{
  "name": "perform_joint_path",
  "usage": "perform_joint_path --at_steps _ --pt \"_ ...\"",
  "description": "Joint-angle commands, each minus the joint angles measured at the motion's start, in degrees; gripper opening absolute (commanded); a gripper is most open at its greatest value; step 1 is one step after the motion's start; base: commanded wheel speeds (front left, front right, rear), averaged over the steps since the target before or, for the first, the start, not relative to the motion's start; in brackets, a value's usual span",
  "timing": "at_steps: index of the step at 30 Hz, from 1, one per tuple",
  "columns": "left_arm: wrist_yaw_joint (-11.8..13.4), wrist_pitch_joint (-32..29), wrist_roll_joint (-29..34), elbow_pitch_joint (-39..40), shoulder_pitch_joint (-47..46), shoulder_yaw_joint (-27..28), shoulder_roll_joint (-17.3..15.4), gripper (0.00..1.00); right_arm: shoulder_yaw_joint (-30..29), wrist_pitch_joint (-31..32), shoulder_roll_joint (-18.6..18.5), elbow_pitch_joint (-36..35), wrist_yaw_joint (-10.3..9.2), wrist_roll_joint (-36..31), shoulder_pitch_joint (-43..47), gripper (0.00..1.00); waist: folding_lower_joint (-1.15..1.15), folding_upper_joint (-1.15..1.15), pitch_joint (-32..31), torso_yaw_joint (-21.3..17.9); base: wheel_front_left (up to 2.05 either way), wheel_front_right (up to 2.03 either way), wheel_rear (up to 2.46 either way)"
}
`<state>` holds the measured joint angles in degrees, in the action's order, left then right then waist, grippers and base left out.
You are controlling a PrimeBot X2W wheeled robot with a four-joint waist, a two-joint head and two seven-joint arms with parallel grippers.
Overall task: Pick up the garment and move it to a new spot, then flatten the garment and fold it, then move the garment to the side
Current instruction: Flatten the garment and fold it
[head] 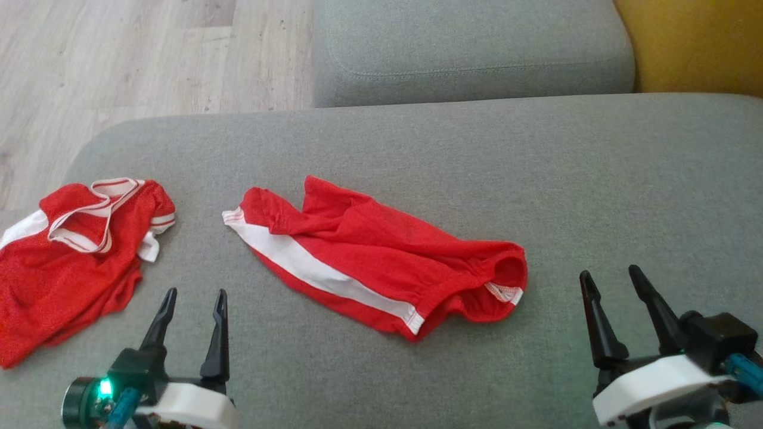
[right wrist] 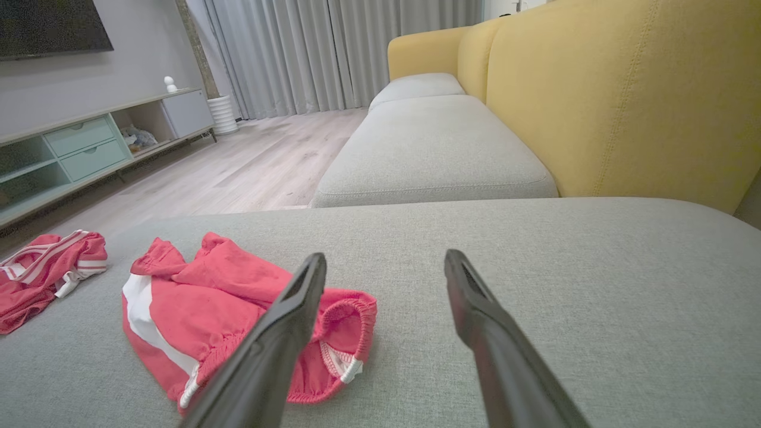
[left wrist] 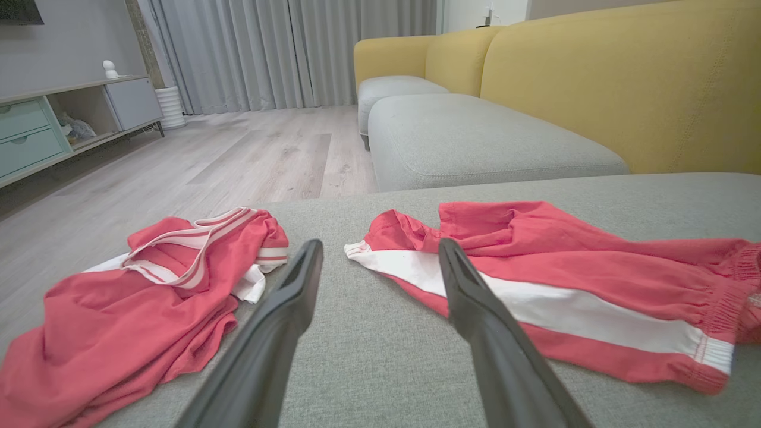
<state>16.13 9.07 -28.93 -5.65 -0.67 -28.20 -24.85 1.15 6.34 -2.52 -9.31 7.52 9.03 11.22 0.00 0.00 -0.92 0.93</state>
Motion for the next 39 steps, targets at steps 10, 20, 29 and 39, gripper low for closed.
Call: perform_joint_path --at_steps 10,20,29,39 --pt "-0.44 0.36 0.49 2.33 -5.7 1.29 -1.57 1.0 9.23 6.0 -0.36 2.22 -0.03 2.85 -2.84 1.0 0.0 0.0 3.3 2.63 0.0 0.0 0.0" --pt "-1.89 2.0 1.2 1.41 -11.09 0.48 0.21 1.0 20.01 6.89 -0.36 14.12 -0.03 7.76 -9.85 1.0 0.0 0.0 8.1 7.77 0.0 0.0 0.0" --pt "-2.39 3.26 0.91 -0.54 -12.77 0.44 1.36 1.0 22.74 4.45 -0.36 22.94 -0.03 12.41 -16.44 0.0 0.0 0.0 9.54 9.32 0.0 0.0 0.0" --pt "-2.66 5.23 0.73 -0.28 -12.73 2.04 2.26 1.0 18.58 3.82 -0.36 18.68 -0.03 11.0 -15.05 0.0 0.0 0.0 9.26 7.21 0.0 0.0 0.0"
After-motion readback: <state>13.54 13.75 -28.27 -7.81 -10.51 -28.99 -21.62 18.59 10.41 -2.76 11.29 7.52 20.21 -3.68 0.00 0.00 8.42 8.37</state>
